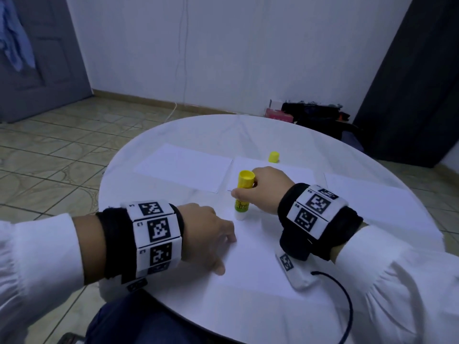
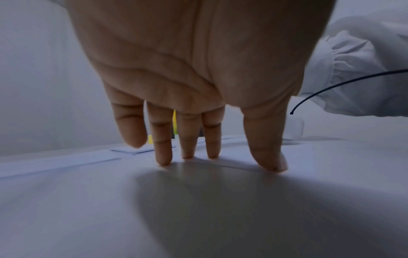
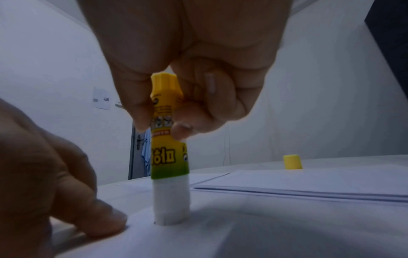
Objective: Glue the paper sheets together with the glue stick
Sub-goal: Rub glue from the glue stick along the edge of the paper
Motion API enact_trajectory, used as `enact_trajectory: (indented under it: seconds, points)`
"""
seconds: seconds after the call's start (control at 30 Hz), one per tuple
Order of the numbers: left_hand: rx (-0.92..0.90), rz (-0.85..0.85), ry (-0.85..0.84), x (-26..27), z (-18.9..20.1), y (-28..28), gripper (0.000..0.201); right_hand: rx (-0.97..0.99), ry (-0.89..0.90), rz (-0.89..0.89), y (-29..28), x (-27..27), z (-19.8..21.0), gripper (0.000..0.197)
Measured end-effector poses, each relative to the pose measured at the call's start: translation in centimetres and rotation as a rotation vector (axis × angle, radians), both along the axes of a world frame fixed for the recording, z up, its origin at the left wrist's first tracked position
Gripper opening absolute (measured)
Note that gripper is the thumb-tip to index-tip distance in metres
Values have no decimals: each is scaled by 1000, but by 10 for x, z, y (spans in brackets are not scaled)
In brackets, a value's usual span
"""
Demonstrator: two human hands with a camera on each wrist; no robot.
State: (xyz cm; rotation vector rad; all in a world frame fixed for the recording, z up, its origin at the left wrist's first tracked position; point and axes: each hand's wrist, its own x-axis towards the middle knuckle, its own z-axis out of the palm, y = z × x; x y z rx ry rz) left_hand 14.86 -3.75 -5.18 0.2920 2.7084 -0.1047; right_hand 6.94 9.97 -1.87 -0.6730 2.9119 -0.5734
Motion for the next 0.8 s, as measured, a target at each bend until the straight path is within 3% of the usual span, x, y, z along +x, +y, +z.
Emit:
enact_trajectory:
  seconds: [0.43,0.63,0.8]
  points:
    - [-97,-193,61,-8,3,7,75,69,33,-241,113,-1,4,33]
    - [0,-22,38,-14,-3,-2,95,78,59,-280,120,3,7,28]
    - [-55,110,-60,-14,-1,-10,129,-65,75,-96,69,16,15,28]
